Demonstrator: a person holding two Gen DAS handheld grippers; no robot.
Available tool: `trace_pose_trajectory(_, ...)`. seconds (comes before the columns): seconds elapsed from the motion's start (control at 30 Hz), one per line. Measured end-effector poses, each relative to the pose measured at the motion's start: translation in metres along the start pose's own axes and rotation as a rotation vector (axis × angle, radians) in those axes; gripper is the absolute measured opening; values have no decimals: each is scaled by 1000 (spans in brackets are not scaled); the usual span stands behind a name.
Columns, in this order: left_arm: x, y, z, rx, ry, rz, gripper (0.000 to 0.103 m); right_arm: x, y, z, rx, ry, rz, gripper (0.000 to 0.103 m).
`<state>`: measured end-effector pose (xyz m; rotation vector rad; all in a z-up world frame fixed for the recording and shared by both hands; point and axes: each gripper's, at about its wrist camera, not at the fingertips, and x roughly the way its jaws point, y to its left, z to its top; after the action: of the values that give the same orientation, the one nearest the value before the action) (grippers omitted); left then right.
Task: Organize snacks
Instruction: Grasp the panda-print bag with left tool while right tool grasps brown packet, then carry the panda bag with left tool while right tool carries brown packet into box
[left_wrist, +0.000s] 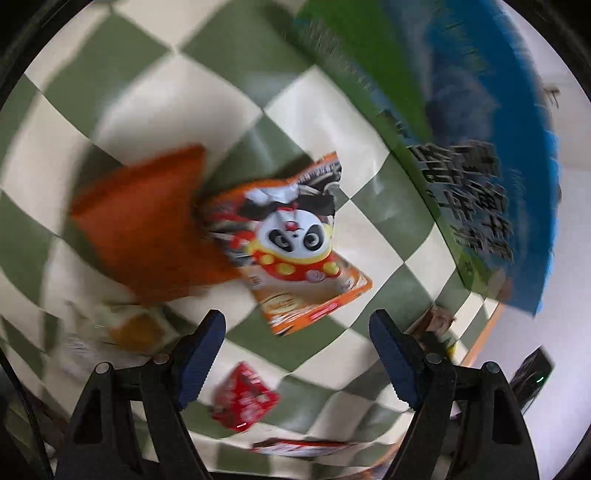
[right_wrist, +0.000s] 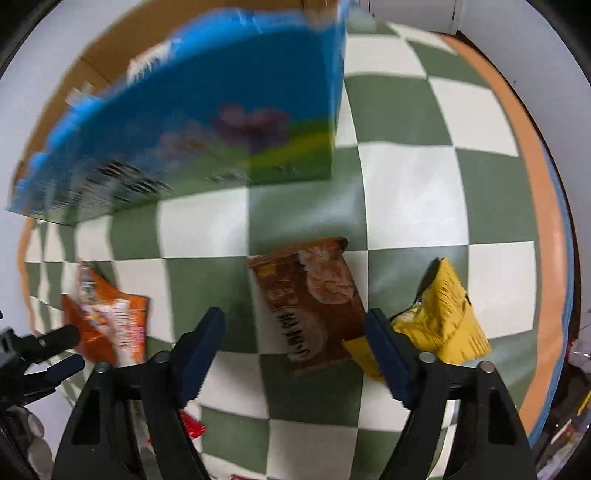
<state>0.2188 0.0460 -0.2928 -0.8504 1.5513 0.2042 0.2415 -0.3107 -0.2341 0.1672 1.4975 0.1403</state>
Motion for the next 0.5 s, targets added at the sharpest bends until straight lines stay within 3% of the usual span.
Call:
trace_pose_trajectory(0.1, 22, 1, 11, -57, 20, -8, 79, 21, -2, 2, -2, 27, -38, 78)
trace_pose_trajectory(0.17, 28, 1, 20, -85, -4, -13, 71, 34, -3, 1, 1, 45, -61, 75)
trace_pose_trajectory(0.23, 28, 1, 25, -78, -40, 0, 55, 39, -3, -1, 0, 39, -83, 68)
trace_pose_trajectory(0.3, 29, -2, 25, -28, -52, 22, 52, 37, -1, -6, 6, 37, -82, 61)
trace_pose_trajectory(0.4, 29, -19, 19, 148, -62, 88, 50, 34, 2, -18, 33, 65, -43, 60)
trace_pose_trajectory(0.5, 34, -41, 1, 408, -71, 214, 50, 37, 8, -37, 59, 107, -16, 60)
